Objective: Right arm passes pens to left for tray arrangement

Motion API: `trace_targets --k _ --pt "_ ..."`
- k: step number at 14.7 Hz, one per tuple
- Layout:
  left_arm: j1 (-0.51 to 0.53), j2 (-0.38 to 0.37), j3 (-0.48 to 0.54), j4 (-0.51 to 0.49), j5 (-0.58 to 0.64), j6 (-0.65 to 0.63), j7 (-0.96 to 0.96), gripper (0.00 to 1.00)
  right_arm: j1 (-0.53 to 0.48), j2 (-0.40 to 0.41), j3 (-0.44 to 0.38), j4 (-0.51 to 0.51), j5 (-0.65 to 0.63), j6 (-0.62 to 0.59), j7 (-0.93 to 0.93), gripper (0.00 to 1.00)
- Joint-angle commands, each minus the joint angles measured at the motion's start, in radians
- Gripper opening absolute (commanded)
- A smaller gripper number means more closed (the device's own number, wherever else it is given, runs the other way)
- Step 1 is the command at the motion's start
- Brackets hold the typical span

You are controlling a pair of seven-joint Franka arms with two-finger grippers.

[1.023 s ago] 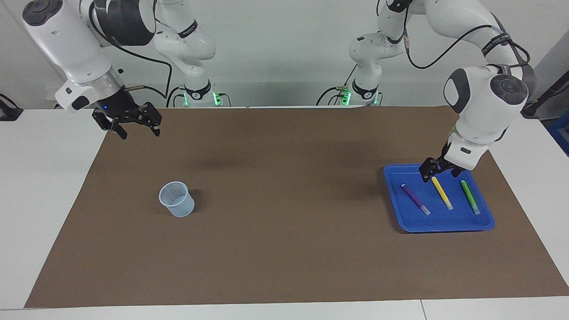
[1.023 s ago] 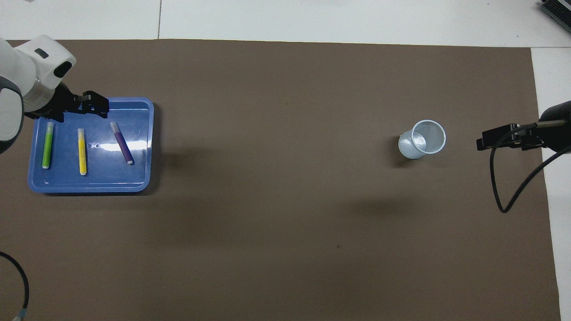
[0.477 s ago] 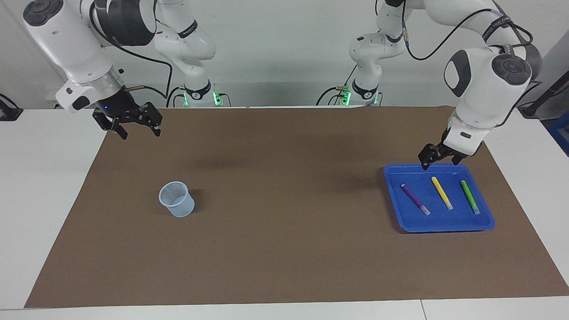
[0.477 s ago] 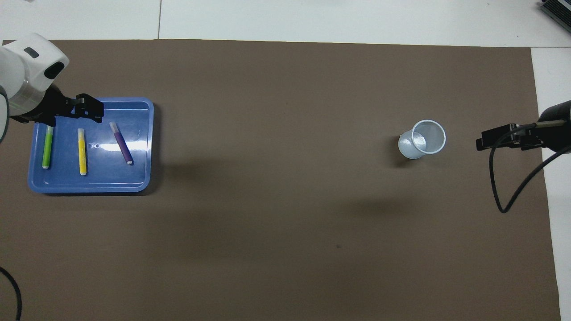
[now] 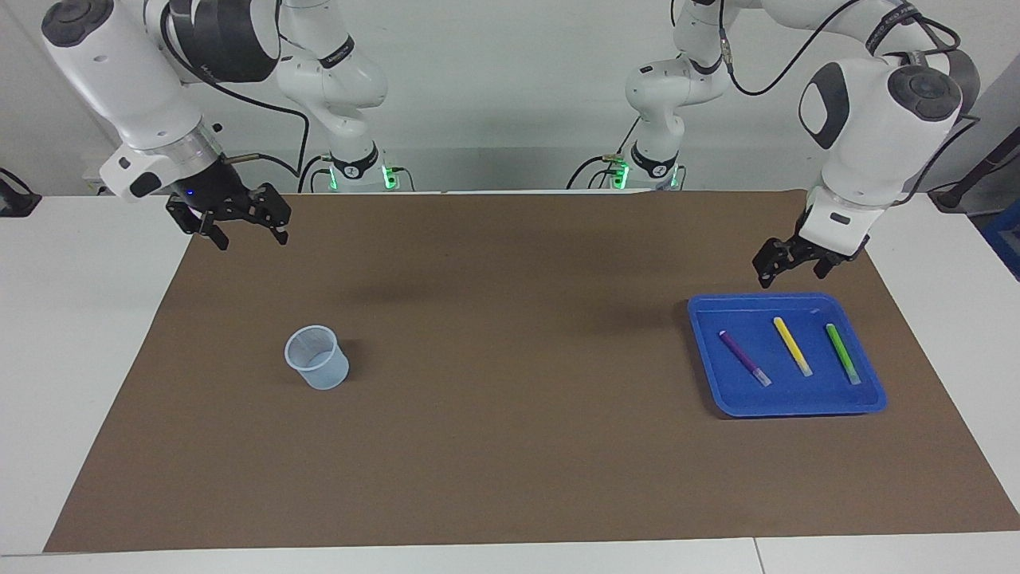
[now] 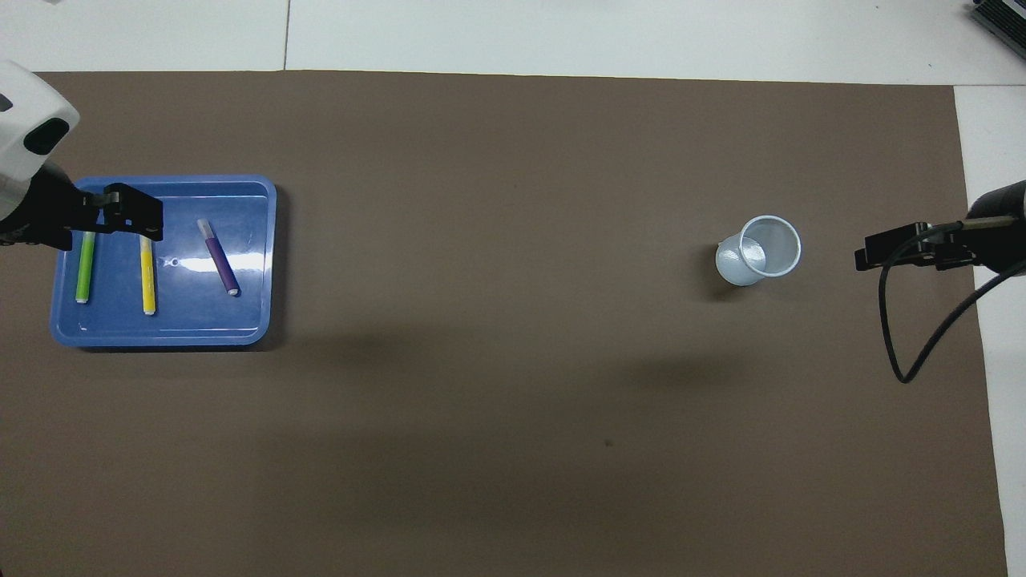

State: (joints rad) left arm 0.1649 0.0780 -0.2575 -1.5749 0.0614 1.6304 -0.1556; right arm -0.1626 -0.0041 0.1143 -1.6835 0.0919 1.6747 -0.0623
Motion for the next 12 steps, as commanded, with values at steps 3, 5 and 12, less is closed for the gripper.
trace_targets --k 3,5,12 --pt "-0.008 -0.061 0.000 -0.019 -0.022 -0.093 0.004 1.00 -0.003 -0.025 0.007 -0.035 -0.020 0.026 -0.013 1.00" --pt "-0.014 -0.082 0.001 -0.031 -0.023 -0.112 0.002 1.00 -0.005 -0.025 0.007 -0.033 -0.020 0.020 -0.017 1.00" --pt "-0.039 -0.126 0.001 -0.112 -0.023 -0.076 -0.001 1.00 -0.003 -0.025 0.007 -0.035 -0.020 0.030 -0.014 1.00"
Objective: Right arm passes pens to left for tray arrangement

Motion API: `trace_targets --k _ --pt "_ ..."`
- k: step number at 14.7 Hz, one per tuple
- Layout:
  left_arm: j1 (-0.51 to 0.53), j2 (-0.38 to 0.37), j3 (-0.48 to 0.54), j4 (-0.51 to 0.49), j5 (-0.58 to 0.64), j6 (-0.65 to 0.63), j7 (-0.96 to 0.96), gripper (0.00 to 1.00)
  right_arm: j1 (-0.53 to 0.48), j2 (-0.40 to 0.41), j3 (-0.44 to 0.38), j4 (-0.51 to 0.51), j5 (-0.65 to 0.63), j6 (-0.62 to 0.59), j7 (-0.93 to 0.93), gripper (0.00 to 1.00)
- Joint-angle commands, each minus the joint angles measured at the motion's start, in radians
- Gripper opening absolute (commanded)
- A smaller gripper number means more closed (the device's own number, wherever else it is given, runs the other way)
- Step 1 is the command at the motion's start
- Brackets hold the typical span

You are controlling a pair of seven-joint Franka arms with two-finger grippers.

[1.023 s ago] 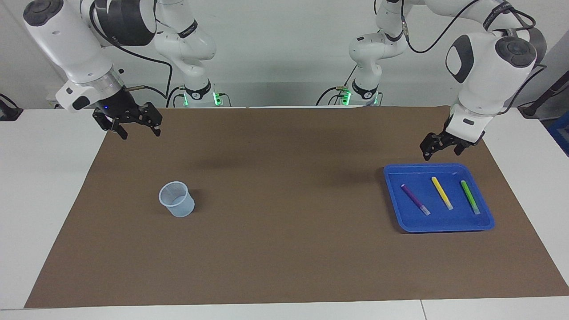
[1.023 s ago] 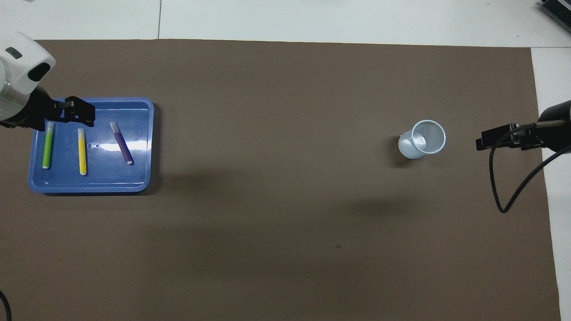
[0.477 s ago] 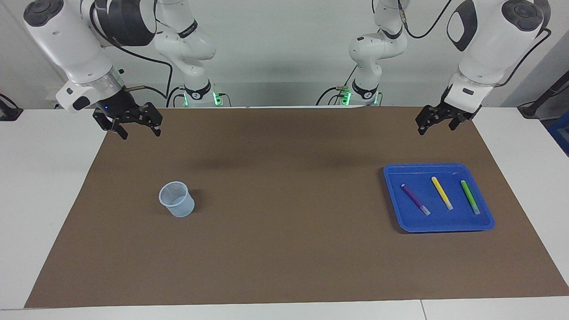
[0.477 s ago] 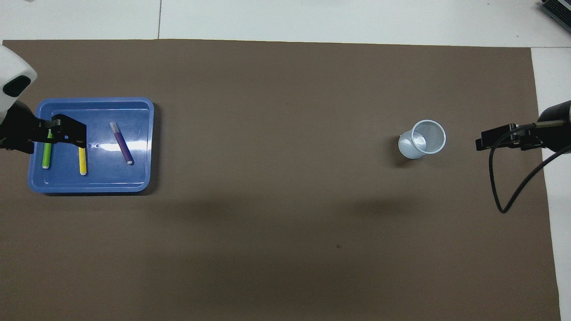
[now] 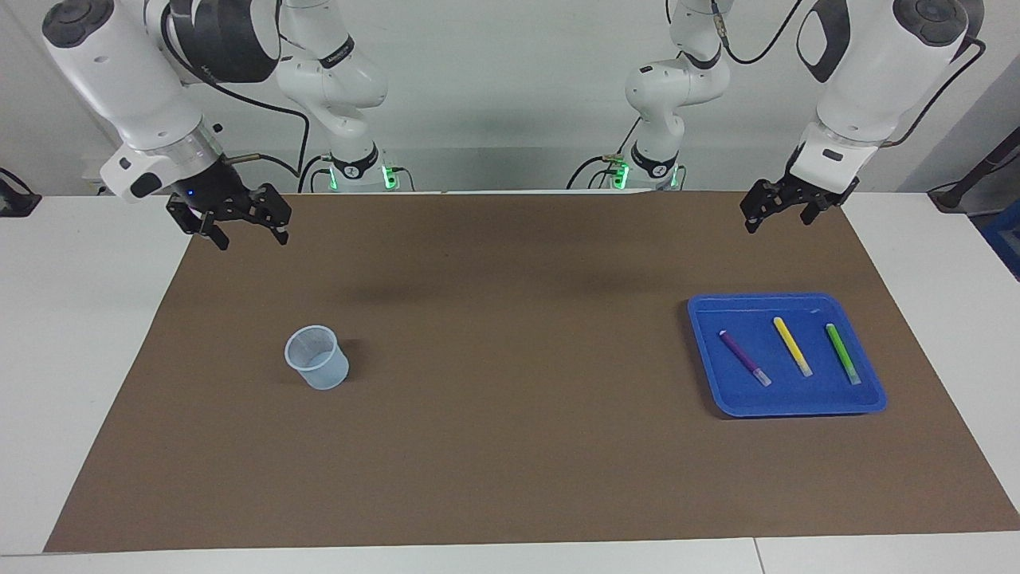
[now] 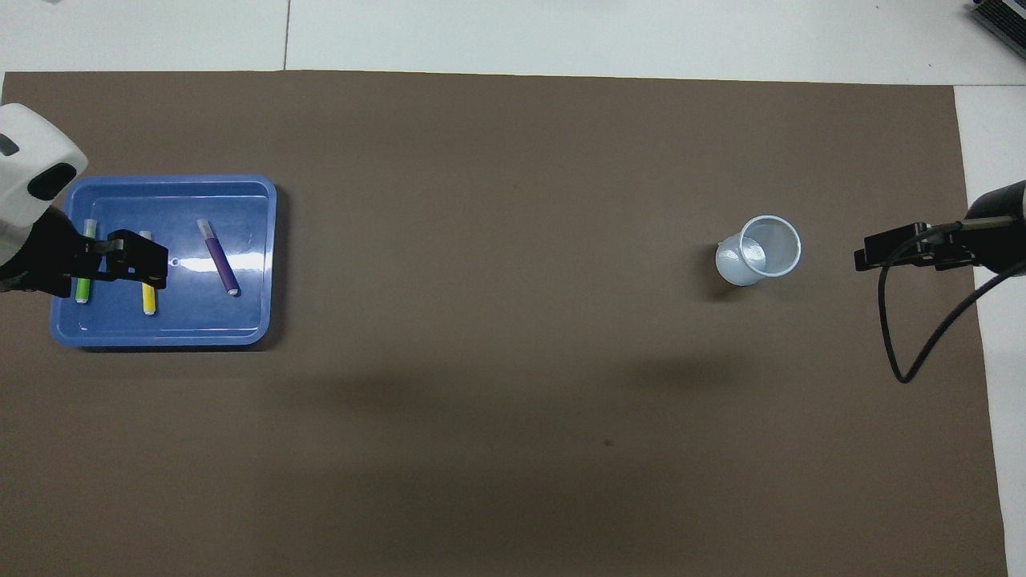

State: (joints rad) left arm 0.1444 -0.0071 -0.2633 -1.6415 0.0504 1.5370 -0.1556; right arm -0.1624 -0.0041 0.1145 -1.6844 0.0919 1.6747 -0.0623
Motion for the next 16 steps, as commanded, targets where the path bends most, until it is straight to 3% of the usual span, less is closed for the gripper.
trace_targets --k 1,4,7,10,16 --pt "-0.035 -0.053 0.009 -0.066 -0.012 0.008 -0.001 1.00 -0.003 -0.025 0.007 -0.034 -0.020 0.028 -0.014 1.00" --pt "-0.034 -0.057 0.009 -0.066 -0.036 0.006 0.001 1.00 -0.003 -0.025 0.007 -0.032 -0.020 0.030 -0.014 1.00" --pt "-0.026 -0.044 0.032 -0.005 -0.179 0.023 0.004 1.00 -0.003 -0.025 0.007 -0.032 -0.020 0.020 -0.016 1.00" --pt "-0.089 -0.040 0.065 -0.001 -0.170 0.029 0.010 1.00 -0.003 -0.025 0.007 -0.034 -0.020 0.028 -0.013 1.00" --pt "-0.109 -0.044 0.053 0.020 -0.040 0.041 0.027 1.00 -0.003 -0.025 0.007 -0.034 -0.020 0.026 -0.014 1.00"
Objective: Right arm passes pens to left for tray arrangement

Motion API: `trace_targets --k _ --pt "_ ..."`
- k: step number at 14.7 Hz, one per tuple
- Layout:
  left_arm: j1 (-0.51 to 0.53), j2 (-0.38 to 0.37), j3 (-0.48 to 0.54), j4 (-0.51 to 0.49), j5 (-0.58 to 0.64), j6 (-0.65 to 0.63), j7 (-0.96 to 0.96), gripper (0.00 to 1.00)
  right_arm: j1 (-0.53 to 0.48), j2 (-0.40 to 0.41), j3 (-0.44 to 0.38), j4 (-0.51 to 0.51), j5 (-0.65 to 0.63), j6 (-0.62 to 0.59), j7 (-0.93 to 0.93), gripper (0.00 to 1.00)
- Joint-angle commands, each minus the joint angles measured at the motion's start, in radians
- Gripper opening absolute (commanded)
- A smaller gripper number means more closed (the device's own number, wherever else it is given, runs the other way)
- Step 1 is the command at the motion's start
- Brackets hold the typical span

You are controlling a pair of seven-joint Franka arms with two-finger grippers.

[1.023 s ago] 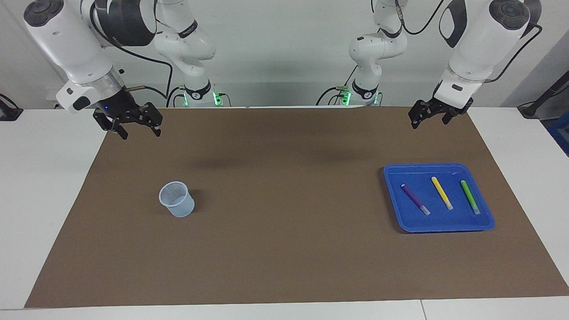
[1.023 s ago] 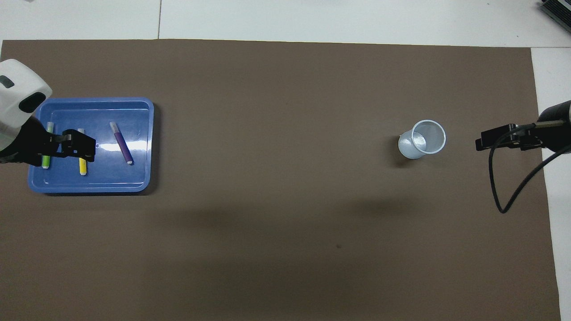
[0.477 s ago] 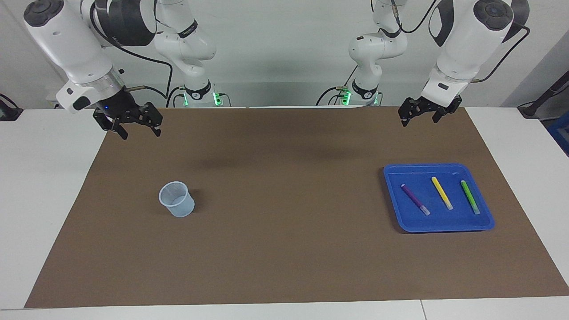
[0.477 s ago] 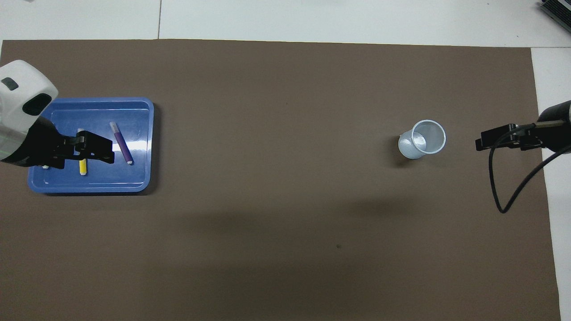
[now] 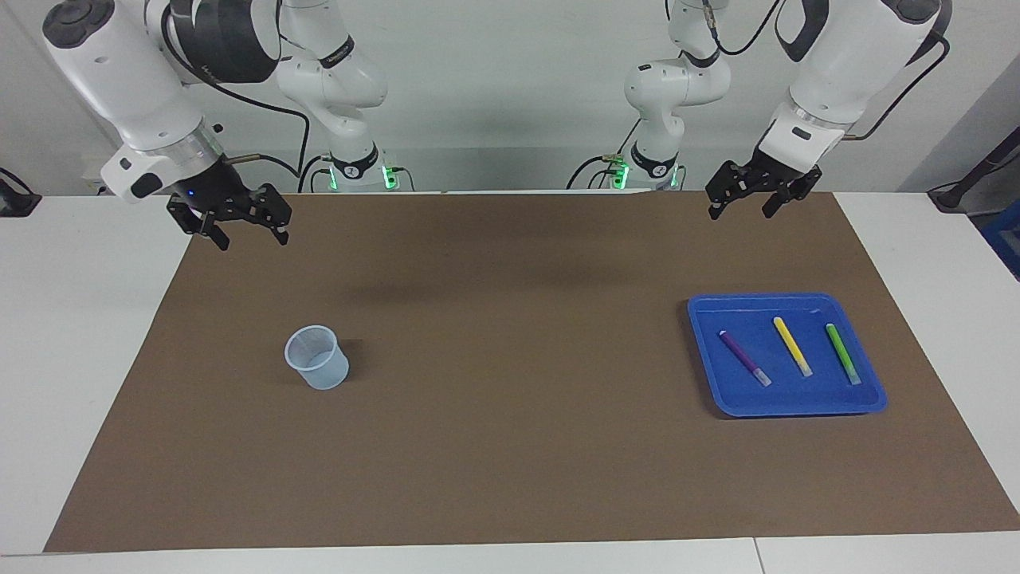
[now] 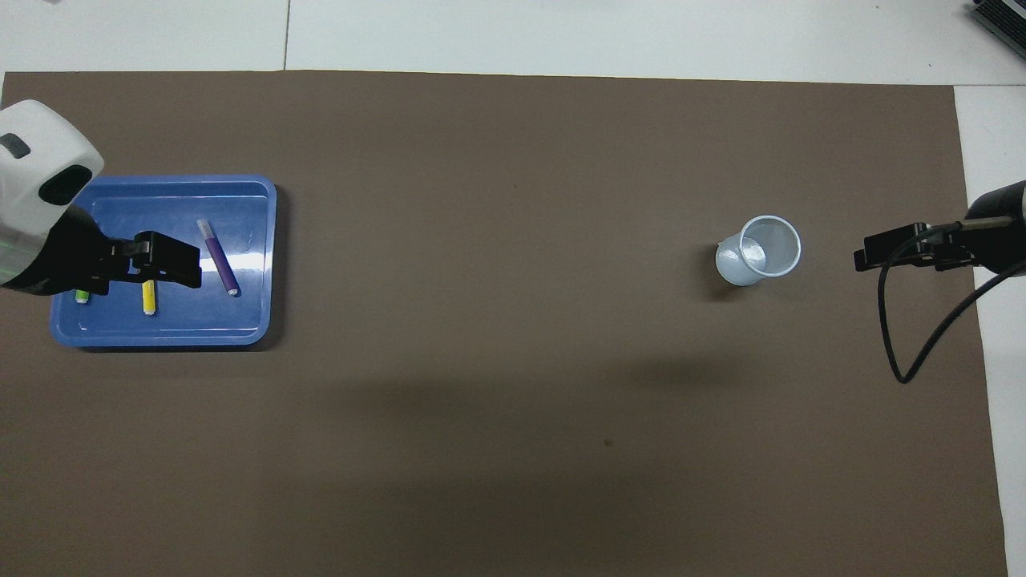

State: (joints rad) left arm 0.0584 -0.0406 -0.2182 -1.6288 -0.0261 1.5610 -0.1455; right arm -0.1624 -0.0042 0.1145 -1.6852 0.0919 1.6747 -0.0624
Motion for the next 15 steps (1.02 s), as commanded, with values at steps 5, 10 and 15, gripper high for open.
trace_targets --k 5,10,15 --pt "-0.028 -0.019 0.014 -0.013 0.031 0.016 0.027 1.00 0.035 -0.026 0.008 -0.036 -0.020 0.022 -0.004 1.00" --pt "-0.028 -0.019 0.014 -0.014 0.029 0.016 0.027 1.00 0.014 -0.025 0.007 -0.036 -0.020 0.029 -0.011 1.00" --pt "-0.026 -0.019 0.014 -0.014 0.029 0.017 0.029 1.00 0.009 -0.026 0.007 -0.036 -0.020 0.002 -0.016 1.00"
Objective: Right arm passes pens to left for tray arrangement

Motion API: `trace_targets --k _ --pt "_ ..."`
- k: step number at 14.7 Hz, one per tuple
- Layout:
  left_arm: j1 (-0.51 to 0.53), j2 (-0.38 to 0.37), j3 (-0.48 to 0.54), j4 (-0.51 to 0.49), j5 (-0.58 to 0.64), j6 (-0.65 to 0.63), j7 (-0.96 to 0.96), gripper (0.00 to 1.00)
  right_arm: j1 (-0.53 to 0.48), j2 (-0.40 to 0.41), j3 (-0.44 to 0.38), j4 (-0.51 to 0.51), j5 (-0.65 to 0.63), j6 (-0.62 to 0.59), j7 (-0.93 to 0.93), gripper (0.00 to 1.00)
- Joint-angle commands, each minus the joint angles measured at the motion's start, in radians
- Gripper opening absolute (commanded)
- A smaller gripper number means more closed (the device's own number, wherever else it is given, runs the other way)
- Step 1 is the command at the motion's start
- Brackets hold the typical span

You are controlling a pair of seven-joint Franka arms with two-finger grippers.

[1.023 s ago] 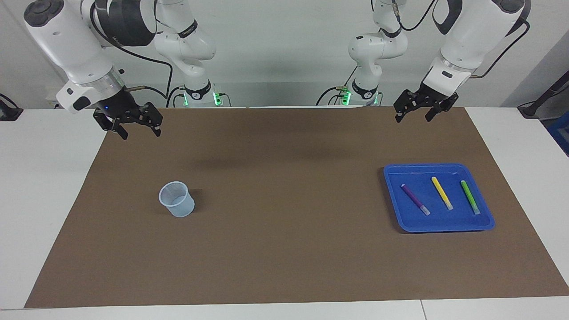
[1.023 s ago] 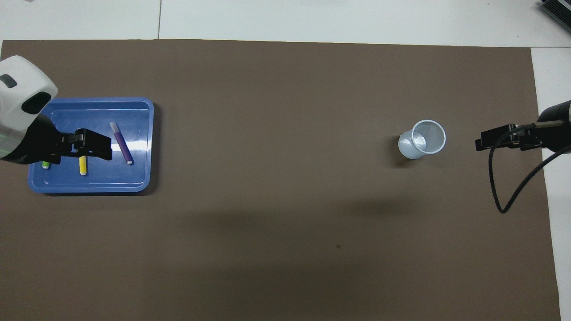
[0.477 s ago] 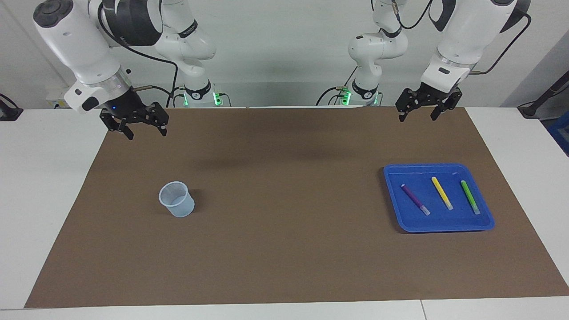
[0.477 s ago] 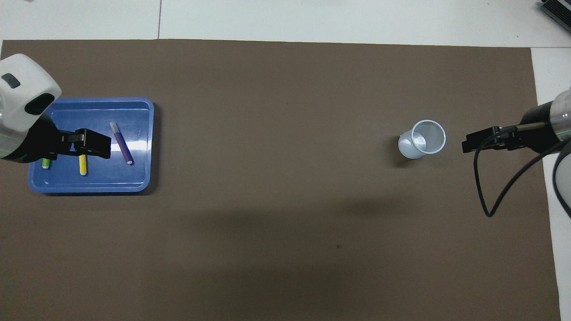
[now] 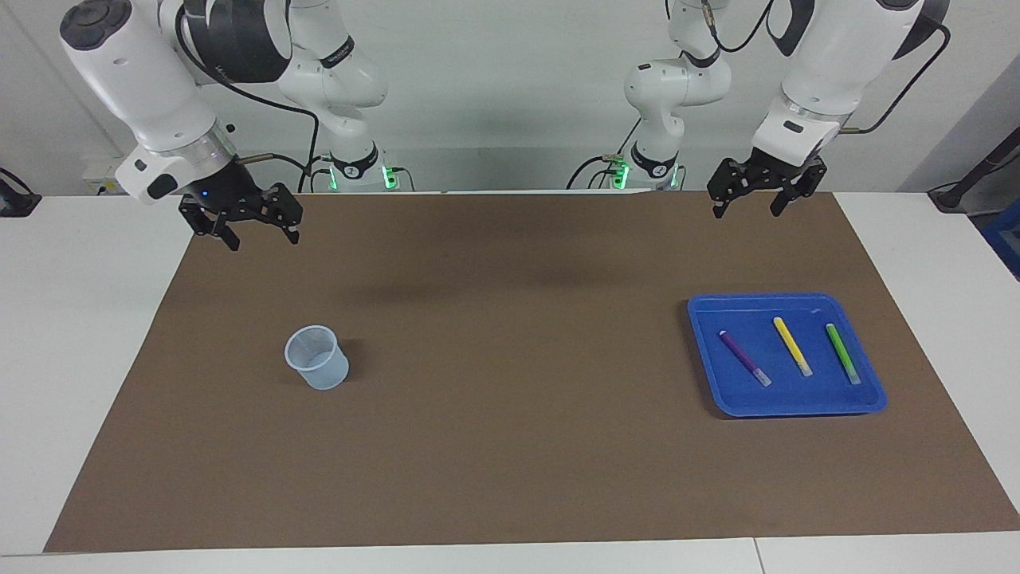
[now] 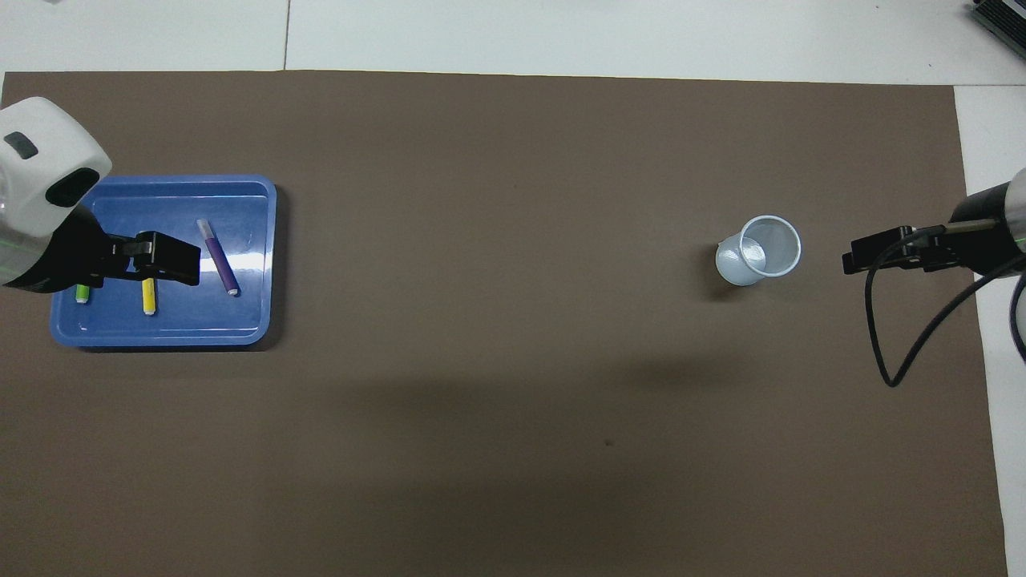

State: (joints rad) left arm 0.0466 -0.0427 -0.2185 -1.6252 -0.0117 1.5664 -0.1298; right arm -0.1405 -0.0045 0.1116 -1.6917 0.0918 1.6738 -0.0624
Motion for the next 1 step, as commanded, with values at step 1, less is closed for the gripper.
trace_targets --k 1 --pt "-0.014 -0.019 0.014 -0.018 0.013 0.012 0.013 1.00 -0.005 -0.026 0.010 -0.029 -0.020 0.004 -0.013 1.00"
